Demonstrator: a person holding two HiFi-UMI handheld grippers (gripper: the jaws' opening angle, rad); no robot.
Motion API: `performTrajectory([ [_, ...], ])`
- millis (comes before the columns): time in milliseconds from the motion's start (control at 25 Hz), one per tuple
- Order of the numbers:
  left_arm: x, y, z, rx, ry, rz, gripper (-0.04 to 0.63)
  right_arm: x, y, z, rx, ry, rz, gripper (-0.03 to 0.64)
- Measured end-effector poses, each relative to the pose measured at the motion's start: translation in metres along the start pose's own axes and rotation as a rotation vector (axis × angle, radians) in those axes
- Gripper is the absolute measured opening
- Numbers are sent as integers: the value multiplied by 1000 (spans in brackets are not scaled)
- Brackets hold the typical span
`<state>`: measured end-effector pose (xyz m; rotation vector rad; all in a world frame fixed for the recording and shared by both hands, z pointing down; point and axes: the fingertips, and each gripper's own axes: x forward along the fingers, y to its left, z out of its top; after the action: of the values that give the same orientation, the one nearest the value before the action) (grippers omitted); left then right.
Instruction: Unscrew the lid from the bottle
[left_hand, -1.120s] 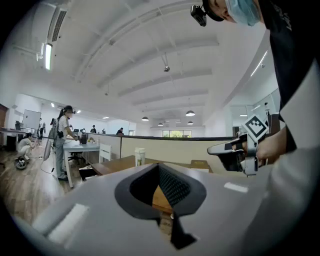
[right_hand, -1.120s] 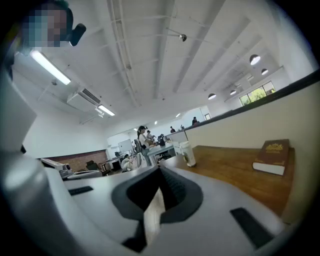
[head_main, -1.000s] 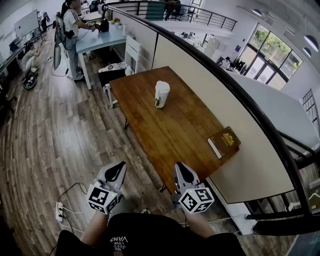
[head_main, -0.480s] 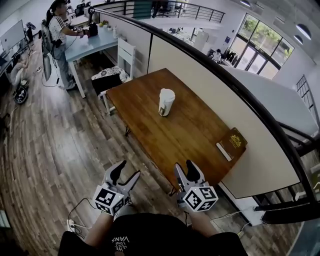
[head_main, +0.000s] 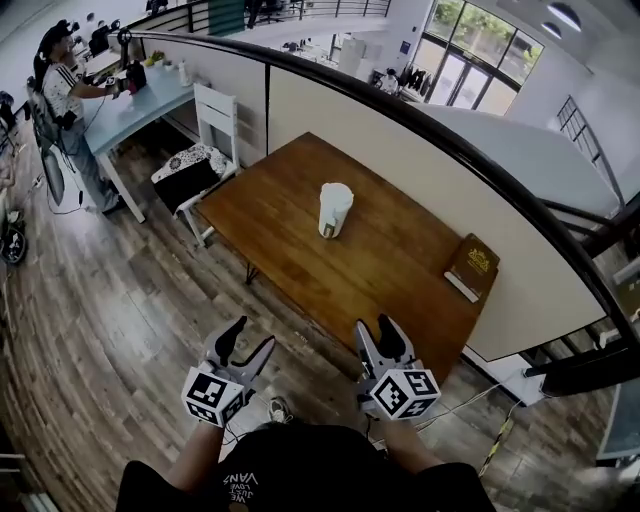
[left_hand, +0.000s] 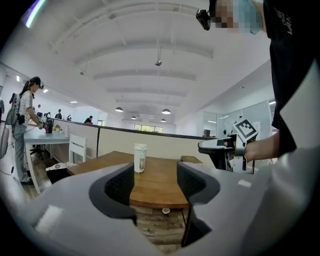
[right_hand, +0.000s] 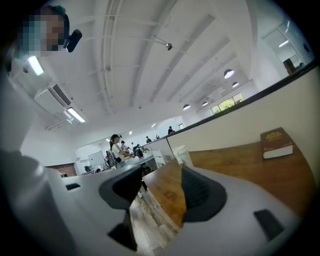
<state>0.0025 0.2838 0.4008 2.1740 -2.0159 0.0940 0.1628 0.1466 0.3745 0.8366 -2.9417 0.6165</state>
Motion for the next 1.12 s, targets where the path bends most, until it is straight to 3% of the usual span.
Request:
performTrajectory([
  [240, 14, 32, -4, -16, 10, -43, 253, 15, 1, -5, 14, -4, -75, 215],
  [480, 51, 48, -9, -30, 23, -75, 253, 44, -17, -2, 4, 7, -91, 215],
  [1120, 182, 103, 2, 10, 67, -22, 253, 157, -84, 17, -19, 110, 26, 215],
])
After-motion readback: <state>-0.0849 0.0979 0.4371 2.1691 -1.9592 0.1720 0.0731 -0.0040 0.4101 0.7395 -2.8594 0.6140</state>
